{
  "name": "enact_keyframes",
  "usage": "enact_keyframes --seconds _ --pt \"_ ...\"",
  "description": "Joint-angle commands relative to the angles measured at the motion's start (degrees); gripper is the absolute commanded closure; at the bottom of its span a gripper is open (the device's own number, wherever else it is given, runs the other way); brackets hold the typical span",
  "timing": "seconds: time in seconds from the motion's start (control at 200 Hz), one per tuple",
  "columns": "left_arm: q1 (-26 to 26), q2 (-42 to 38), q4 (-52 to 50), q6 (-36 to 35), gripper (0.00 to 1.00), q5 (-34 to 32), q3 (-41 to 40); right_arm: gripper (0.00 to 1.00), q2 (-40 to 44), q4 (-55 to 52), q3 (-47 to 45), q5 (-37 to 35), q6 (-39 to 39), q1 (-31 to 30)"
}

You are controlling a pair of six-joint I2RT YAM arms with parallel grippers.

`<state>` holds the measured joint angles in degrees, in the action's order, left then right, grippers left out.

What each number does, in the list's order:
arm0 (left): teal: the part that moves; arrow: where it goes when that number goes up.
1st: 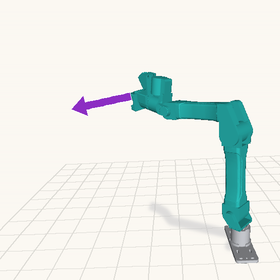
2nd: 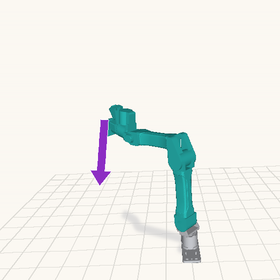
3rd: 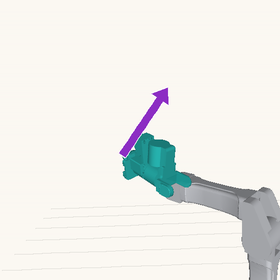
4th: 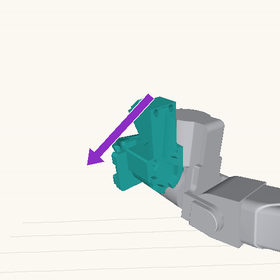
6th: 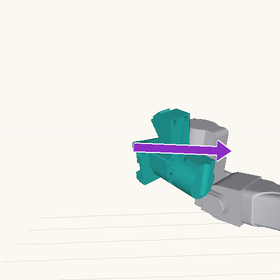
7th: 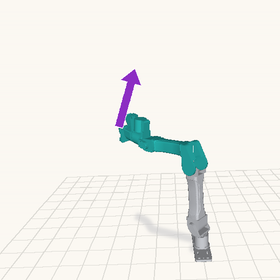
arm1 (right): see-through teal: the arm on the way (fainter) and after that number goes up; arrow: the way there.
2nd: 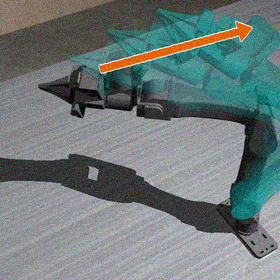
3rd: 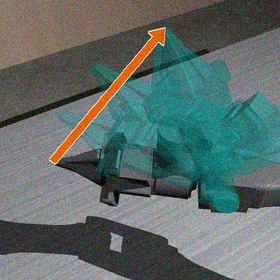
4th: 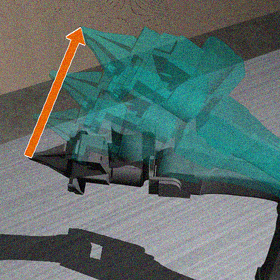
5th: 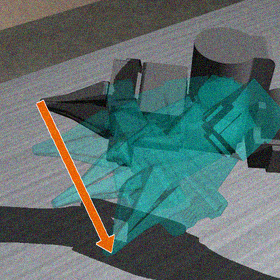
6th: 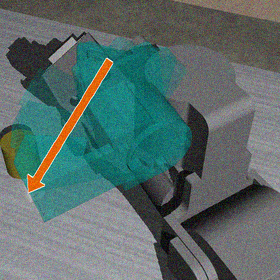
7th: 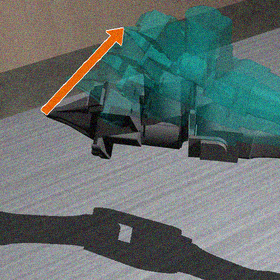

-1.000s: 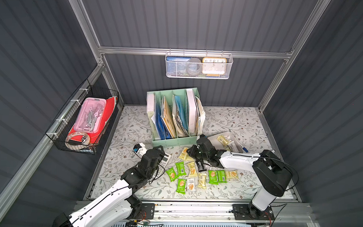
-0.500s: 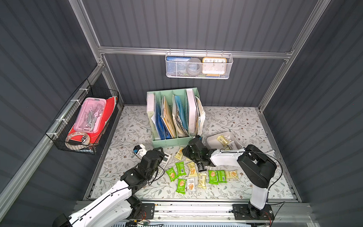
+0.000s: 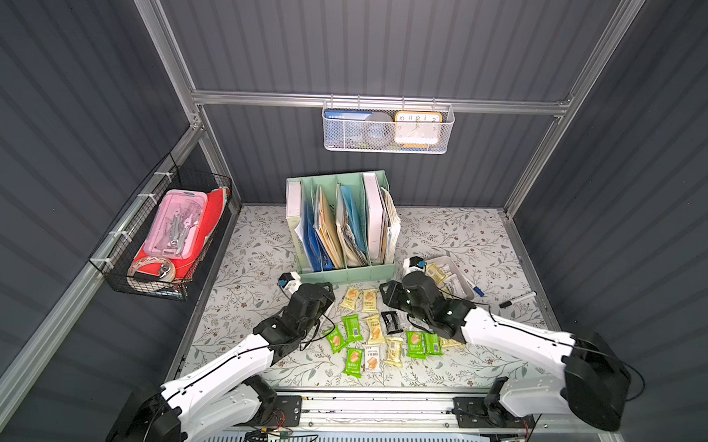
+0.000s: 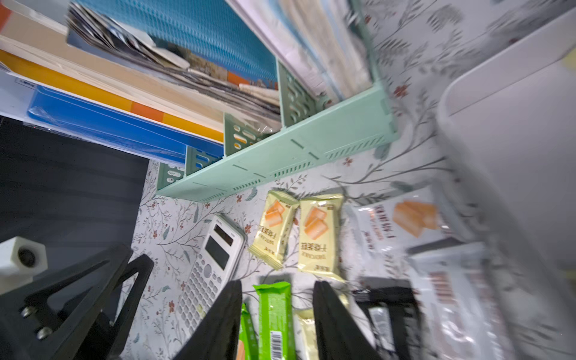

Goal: Take the cookies out of the storage box
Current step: Pick up the cookie from the storage box.

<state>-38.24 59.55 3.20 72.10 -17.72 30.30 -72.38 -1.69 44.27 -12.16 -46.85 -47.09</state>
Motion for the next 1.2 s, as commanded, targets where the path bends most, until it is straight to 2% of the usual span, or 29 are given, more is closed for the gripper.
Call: enact_keyframes --seconds 0.0,0.21,0.31,0.49,0.62,0.835,1.191 --pt "-6.1 5.1 4.2 -3.8 0.57 -2.0 5.7 0.57 6.5 -13.0 -1.0 -4.4 8.2 4.1" --pt "-13.5 18.3 6.3 -2.2 0.56 -3.7 14.8 0.57 15.9 -22.0 -2.4 -1.1 11.1 15.3" --pt "-16.3 25.7 6.3 -2.0 0.55 -3.7 21.0 0.56 16.5 -25.9 -1.2 -0.5 12.0 19.6" --pt "-19.4 39.1 3.6 -0.2 0.55 -3.4 33.6 0.56 16.0 -24.9 -0.8 3.7 12.2 27.0" --pt "-19.8 46.8 0.5 1.8 0.53 -4.4 42.0 0.55 17.8 -24.7 -0.2 4.2 12.3 30.7" --pt "-19.4 58.7 -9.0 2.5 0.48 -3.6 59.0 0.53 21.0 -24.7 0.3 0.9 12.2 33.4" --pt "-16.6 70.9 -23.6 7.5 0.47 4.7 79.8 0.50 16.0 -36.6 7.8 5.3 8.8 40.6"
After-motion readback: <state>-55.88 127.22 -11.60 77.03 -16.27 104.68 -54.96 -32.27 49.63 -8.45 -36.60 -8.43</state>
